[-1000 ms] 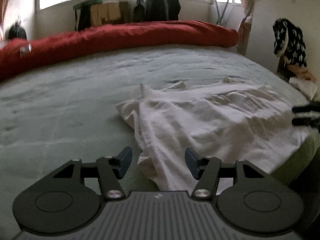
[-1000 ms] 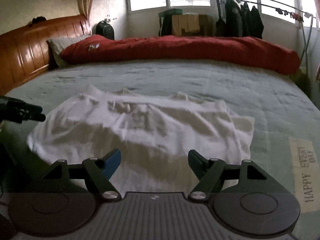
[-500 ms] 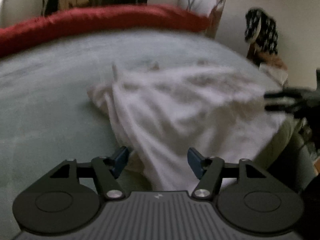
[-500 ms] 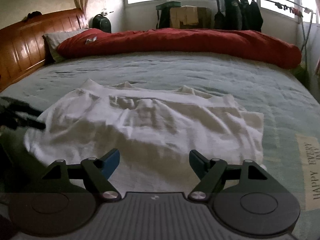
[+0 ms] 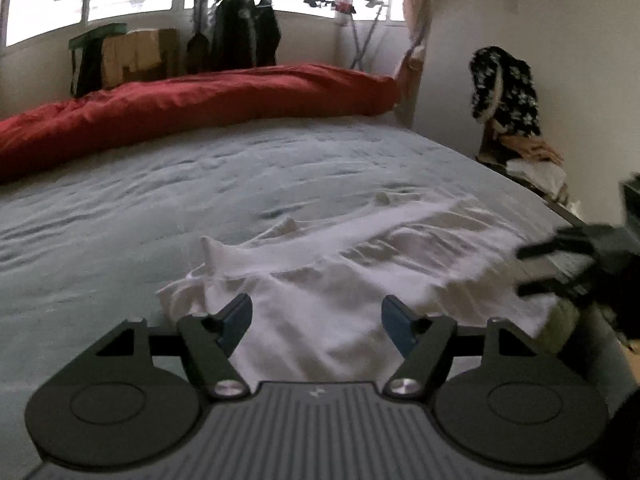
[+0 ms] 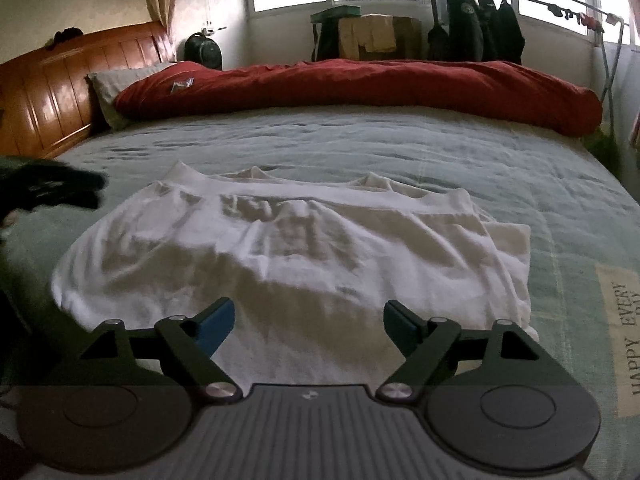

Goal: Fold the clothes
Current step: 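Hold the shirt hem with the left gripper and spread it flat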

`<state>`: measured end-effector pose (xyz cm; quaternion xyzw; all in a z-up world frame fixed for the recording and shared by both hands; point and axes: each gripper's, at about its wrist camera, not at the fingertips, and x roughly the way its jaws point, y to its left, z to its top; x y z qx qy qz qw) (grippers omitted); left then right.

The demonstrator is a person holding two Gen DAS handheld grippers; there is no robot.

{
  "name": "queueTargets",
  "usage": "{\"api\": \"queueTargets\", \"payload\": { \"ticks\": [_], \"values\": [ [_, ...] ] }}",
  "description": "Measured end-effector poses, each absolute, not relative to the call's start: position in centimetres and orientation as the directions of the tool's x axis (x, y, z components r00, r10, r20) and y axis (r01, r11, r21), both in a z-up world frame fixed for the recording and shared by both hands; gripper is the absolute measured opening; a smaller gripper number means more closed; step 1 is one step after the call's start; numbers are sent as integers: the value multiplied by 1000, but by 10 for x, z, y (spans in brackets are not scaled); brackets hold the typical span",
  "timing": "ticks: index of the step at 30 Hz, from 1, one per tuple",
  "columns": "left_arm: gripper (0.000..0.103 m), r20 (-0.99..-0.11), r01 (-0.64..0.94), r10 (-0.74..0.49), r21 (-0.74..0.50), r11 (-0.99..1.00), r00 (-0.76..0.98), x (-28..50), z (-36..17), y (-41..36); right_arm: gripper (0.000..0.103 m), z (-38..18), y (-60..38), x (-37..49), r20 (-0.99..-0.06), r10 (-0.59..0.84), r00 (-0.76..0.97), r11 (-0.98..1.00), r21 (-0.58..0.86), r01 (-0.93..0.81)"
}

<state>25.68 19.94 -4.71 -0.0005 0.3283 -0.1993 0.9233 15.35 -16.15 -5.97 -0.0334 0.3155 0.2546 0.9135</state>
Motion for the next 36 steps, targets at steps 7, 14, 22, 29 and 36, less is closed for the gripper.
{"api": "queueTargets", "payload": {
  "ticks": [7, 14, 22, 29, 36],
  "values": [
    [70, -713, 270, -270, -118, 956, 647, 250, -63, 214, 89, -70, -171, 152, -618, 430, 658, 873, 100, -477],
    [76, -635, 253, -314, -189, 949, 706, 295, -45, 216, 89, -73, -161, 158, -615, 442, 653, 868, 110, -484],
    [76, -715, 112, -231, -211, 971, 660, 293, -66, 241, 91, -74, -165, 153, -631, 426, 648, 868, 82, -490],
    [80, -646, 221, -327, -242, 945, 690, 316, -50, 221, 91, -73, -167, 159, -609, 433, 665, 876, 108, -470],
    [80, -719, 128, -225, -188, 974, 658, 337, -69, 223, 92, -65, -179, 156, -615, 393, 684, 894, 79, -442]
  ]
}}
